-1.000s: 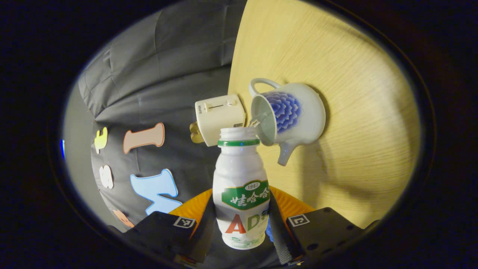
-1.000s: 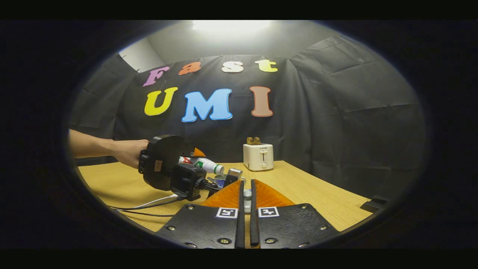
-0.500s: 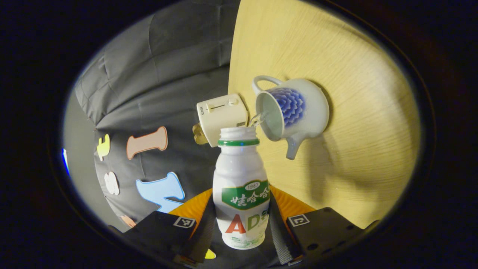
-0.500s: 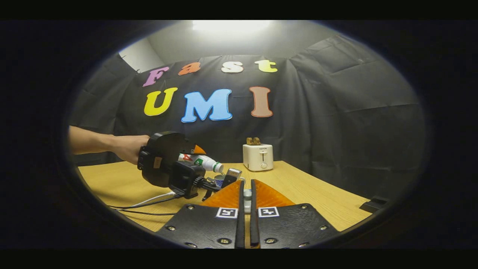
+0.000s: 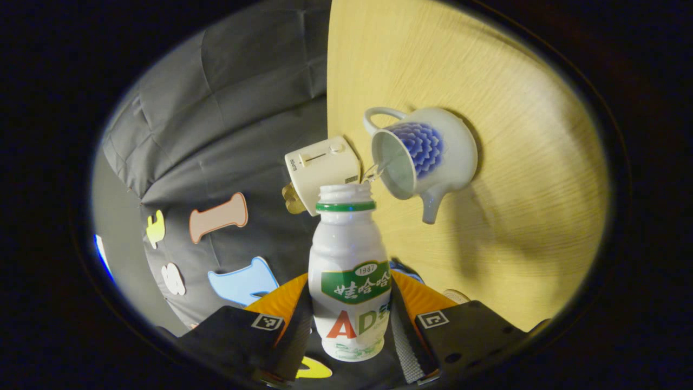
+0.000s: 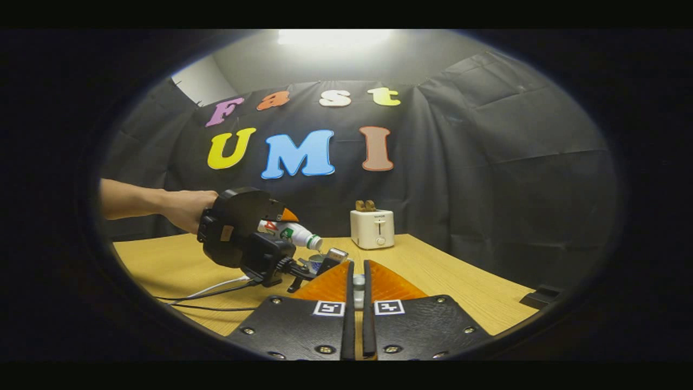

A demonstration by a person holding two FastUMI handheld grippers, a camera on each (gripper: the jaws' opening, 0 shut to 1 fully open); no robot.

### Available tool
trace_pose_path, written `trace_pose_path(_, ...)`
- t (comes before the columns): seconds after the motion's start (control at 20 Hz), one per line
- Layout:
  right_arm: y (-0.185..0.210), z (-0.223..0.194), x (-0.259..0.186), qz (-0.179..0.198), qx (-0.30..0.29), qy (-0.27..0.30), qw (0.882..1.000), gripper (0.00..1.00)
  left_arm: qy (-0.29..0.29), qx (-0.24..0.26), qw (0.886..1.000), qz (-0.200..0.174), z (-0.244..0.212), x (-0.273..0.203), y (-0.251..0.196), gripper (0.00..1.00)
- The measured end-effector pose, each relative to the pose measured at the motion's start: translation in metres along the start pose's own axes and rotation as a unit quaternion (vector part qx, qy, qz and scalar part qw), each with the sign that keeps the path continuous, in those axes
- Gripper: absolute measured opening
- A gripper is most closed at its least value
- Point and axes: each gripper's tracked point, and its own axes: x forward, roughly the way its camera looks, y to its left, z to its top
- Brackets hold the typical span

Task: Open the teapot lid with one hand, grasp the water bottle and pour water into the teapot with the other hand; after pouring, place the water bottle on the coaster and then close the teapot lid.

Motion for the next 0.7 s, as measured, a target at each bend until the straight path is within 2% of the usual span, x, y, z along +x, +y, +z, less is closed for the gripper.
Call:
trace_pose_path(0.5,-0.0033,-0.0002,0.0004,-0.002,0.001,0.001,1.000,0.06,0.000,0.028,1.000,0.001,-0.0001,-0.0008,0.0037,0.80)
trace_pose_path(0.55,-0.0035,-0.0005,0.0016,-0.003,0.001,0.001,1.000,0.06,0.000,0.029,1.000,0.000,-0.0005,-0.0009,0.0038,0.75)
trace_pose_path(0.65,-0.0044,-0.0016,0.0022,-0.003,0.001,0.002,1.000,0.06,-0.001,0.031,1.000,-0.001,0.0008,-0.0009,0.0036,0.75)
trace_pose_path(0.7,-0.0046,-0.0016,0.0021,-0.003,0.001,0.002,1.000,0.06,-0.002,0.030,1.000,-0.002,0.0014,-0.0009,0.0031,0.80)
